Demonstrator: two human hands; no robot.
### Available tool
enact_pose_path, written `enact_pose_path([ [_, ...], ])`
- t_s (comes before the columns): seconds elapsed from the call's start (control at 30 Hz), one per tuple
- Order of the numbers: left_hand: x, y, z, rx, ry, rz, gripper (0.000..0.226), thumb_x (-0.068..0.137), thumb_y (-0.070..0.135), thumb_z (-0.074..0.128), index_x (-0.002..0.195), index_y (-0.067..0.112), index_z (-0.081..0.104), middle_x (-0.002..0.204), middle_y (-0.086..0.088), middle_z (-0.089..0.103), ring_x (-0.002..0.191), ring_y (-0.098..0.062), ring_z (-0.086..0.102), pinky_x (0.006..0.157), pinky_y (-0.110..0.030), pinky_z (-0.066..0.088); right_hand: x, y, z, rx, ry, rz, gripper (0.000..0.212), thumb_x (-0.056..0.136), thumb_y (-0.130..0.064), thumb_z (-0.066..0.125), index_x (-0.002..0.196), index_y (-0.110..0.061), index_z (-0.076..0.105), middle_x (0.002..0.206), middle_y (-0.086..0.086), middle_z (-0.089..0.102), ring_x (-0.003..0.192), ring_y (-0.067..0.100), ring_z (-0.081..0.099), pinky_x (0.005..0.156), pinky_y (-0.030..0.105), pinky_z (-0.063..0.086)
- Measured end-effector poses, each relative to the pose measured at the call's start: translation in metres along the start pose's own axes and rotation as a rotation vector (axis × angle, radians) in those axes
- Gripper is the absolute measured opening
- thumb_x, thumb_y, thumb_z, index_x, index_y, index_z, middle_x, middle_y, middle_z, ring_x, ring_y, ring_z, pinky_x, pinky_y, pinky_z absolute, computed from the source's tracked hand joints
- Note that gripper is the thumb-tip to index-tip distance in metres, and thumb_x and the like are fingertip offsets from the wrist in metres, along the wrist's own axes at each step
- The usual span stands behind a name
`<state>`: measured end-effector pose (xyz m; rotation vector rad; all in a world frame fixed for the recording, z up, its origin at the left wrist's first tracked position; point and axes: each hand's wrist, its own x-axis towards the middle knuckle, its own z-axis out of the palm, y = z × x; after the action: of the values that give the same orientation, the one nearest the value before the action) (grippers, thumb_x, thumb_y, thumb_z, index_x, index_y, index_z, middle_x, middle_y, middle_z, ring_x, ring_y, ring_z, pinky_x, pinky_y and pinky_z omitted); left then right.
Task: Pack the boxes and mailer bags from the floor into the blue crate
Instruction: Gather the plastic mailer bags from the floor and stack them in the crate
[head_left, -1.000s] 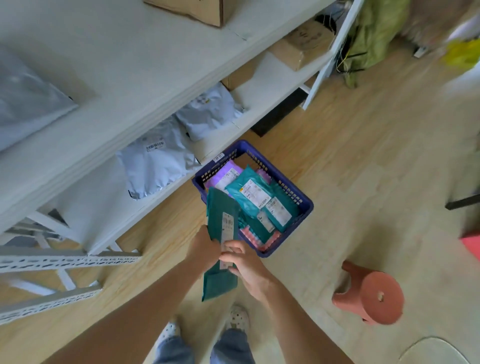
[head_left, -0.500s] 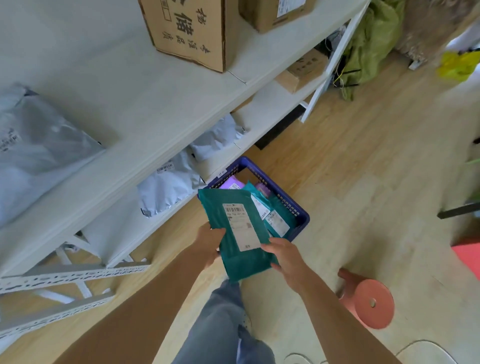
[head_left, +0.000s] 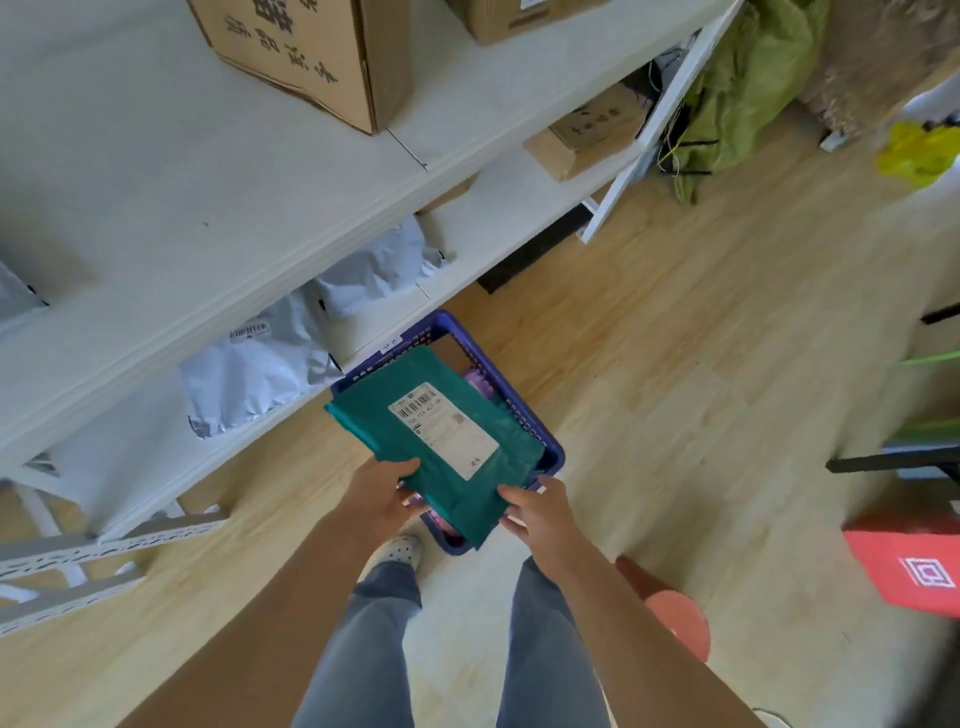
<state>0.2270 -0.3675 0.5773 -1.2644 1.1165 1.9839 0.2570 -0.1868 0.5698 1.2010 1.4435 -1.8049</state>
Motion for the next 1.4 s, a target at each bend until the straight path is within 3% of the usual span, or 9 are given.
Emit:
enact_pose_path([
  [0.07,0.012,-0.019,0.013,-0.029,0.019,-0.003,0.036,0.092,-0.009,0.046,0.124,0.007,0.05,0.111,-0.012,0.061,0.1,-0.032,0.059,0.082,-0.048,0.049,0.017,-0.01,-0.017,-0.035,-0.033,-0.005,0.032,0.087,0.006,0.06,0.1,-0.021,0.049,0.104,0.013,0.063,0.094,0.027,0.064,0.073,0.034,0.056],
  [0.23,0.035,-0.08,0.053,-0.227,0.051,-0.017,0.035,0.09,-0.01,0.05,0.121,0.006,0.051,0.113,-0.013,0.062,0.091,-0.028,0.063,0.074,-0.044,0.055,0.075,-0.031,-0.069,-0.235,-0.137,-0.039,0.041,0.083,0.003,0.064,0.119,-0.013,0.055,0.115,0.012,0.067,0.104,0.029,0.066,0.091,0.048,0.052],
  [0.47,0.063,-0.138,0.071,-0.333,0.198,0.027,0.028,0.089,0.004,0.059,0.117,0.006,0.053,0.1,-0.012,0.062,0.076,-0.023,0.061,0.079,-0.039,0.055,0.128,-0.047,-0.122,-0.301,-0.151,0.026,0.056,0.085,0.011,0.058,0.127,-0.023,0.045,0.116,0.009,0.065,0.104,0.027,0.064,0.074,0.04,0.054],
  [0.6,0.091,-0.149,0.048,-0.368,0.29,0.06,0.034,0.089,0.004,0.061,0.121,0.01,0.05,0.097,-0.013,0.06,0.075,-0.024,0.058,0.075,-0.037,0.056,0.161,-0.047,-0.14,-0.366,-0.164,0.041,0.063,0.086,0.013,0.055,0.133,-0.027,0.043,0.118,0.009,0.064,0.104,0.027,0.064,0.079,0.044,0.054],
  [0.73,0.133,-0.166,0.025,-0.196,0.324,0.101,0.037,0.088,0.002,0.061,0.124,0.006,0.055,0.11,-0.02,0.062,0.076,-0.026,0.064,0.078,-0.036,0.054,0.205,-0.037,-0.154,-0.438,-0.217,0.018,0.063,0.087,0.013,0.053,0.135,-0.027,0.043,0.116,0.005,0.066,0.105,0.026,0.064,0.083,0.046,0.053],
  [0.87,0.178,-0.185,0.007,0.001,0.3,0.116,0.032,0.087,-0.005,0.06,0.117,0.003,0.058,0.088,-0.013,0.064,0.059,-0.017,0.066,0.05,-0.019,0.056,0.248,-0.013,-0.157,-0.46,-0.263,-0.019,0.06,0.087,0.013,0.052,0.127,-0.032,0.047,0.115,0.003,0.067,0.103,0.022,0.065,0.077,0.04,0.054],
  [1.13,0.281,-0.197,-0.03,0.292,0.174,0.146,0.047,0.082,-0.003,0.067,0.125,0.011,0.053,0.088,-0.006,0.064,0.073,-0.02,0.062,0.048,-0.021,0.055,0.334,0.035,-0.147,-0.438,-0.348,-0.094,0.059,0.088,0.01,0.054,0.129,-0.032,0.047,0.121,0.005,0.066,0.109,0.026,0.064,0.087,0.049,0.053],
  [1.23,0.312,-0.198,-0.038,0.41,0.159,0.184,0.056,0.078,-0.004,0.071,0.128,0.01,0.048,0.099,-0.013,0.063,0.083,-0.028,0.061,0.067,-0.034,0.057,0.354,0.046,-0.144,-0.455,-0.371,-0.159,0.054,0.088,0.011,0.053,0.12,-0.033,0.052,0.119,0.004,0.067,0.108,0.024,0.064,0.086,0.045,0.053],
  [1.4,0.345,-0.201,-0.047,0.612,0.089,0.15,0.037,0.077,0.008,0.076,0.105,0.004,0.053,0.098,-0.011,0.066,0.071,-0.023,0.064,0.058,-0.033,0.058,0.38,0.056,-0.14,-0.549,-0.391,-0.261,0.046,0.088,0.005,0.058,0.118,-0.029,0.057,0.12,0.002,0.067,0.11,0.021,0.064,0.092,0.042,0.052],
])
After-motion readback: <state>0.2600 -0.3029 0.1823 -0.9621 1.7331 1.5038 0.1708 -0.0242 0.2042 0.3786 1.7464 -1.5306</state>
